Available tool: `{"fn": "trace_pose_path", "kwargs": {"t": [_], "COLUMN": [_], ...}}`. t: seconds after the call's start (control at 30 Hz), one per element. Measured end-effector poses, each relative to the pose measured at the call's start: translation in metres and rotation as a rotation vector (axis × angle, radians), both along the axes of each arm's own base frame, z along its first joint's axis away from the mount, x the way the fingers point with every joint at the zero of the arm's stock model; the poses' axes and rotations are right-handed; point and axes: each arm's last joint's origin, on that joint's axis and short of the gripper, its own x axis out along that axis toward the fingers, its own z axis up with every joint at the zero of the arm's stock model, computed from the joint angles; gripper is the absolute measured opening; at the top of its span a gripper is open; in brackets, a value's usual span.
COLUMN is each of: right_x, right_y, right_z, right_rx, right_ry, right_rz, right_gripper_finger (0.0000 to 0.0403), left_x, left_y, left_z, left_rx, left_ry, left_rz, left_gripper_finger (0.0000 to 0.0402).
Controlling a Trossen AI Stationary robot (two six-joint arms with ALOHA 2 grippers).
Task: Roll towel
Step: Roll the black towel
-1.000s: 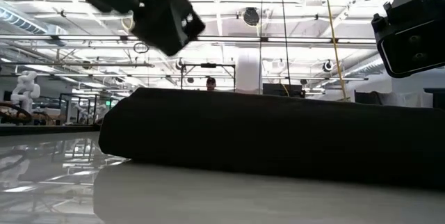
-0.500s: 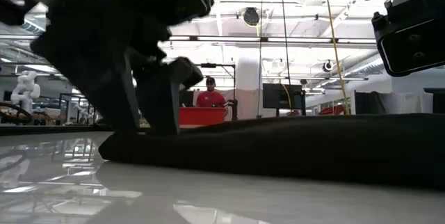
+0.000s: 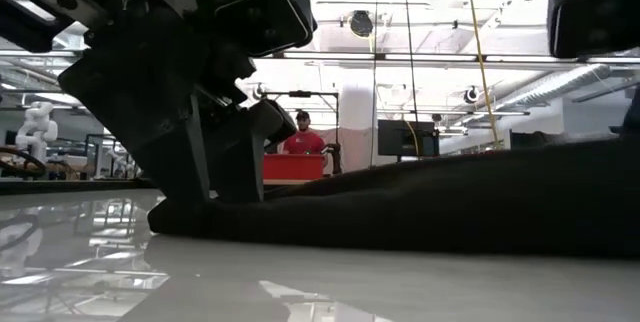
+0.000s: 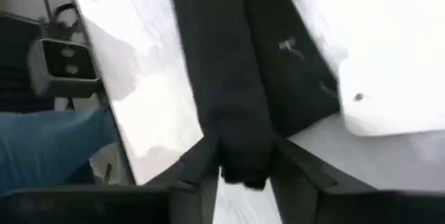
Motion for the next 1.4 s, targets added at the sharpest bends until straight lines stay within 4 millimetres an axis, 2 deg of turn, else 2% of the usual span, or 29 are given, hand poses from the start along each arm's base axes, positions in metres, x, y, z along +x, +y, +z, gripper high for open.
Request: {"fn": "trace_pose_path", "kwargs": {"t": [0.2,0.33,0.53,0.8,1.07,1.4], "right_x": [-0.014,-0.019,-0.018,-0.013,-0.002,0.015], "right_y": [-0.004,0.002,0.014,0.017,0.016,0.020], "right_z": [0.018,0.028,0.039,0.046,0.033,-0.004], "right_rx": [-0.078,-0.121,-0.262,-0.440,-0.517,-0.537], "right_ry": [-0.008,-0.092,-0.266,-0.415,-0.431,-0.396], "right_rz": [0.084,0.178,0.301,0.412,0.477,0.526], "right_gripper_finger": [0.0164,0.0189,0.0198,0.0198,0.0198,0.0197], "left_x": [0.000,-0.001,-0.001,-0.001,0.000,0.003], "left_y": [0.002,0.002,0.002,0.004,0.009,0.016], "left_z": [-0.001,-0.001,-0.002,-0.002,-0.003,-0.003], "left_rx": [-0.015,-0.015,-0.013,-0.008,-0.021,-0.026], "left_ry": [0.025,0.029,0.034,0.048,0.056,0.061], "left_rz": [0.016,0.019,0.019,0.025,0.030,0.047], "left_gripper_finger": [0.0206,0.0206,0.0206,0.0206,0.0206,0.0206]}}
